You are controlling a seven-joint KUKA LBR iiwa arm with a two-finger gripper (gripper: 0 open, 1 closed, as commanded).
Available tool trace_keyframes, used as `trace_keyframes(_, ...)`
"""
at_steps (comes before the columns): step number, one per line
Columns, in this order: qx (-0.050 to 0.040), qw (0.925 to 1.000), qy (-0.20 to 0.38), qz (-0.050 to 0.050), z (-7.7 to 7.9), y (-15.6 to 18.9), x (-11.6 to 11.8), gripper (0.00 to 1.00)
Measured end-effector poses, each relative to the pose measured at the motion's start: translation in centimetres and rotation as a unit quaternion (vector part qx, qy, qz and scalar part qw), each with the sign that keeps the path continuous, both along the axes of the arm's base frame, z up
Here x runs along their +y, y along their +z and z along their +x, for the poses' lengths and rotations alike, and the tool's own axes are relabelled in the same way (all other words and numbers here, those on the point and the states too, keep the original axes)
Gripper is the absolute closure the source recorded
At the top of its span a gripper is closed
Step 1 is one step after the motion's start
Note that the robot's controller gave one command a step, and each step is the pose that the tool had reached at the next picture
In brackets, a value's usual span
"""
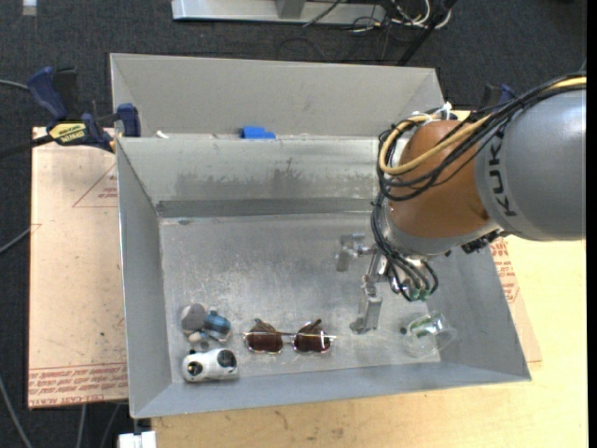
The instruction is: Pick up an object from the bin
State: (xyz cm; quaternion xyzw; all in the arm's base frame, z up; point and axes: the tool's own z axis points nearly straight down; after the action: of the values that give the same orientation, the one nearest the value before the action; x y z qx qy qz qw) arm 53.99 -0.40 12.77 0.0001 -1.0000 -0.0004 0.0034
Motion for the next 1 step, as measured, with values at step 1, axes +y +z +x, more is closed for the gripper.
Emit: trace_keyframes(1,-0.0036,1.0,0.0,0.0,0.17,0.44,0.0,0.0)
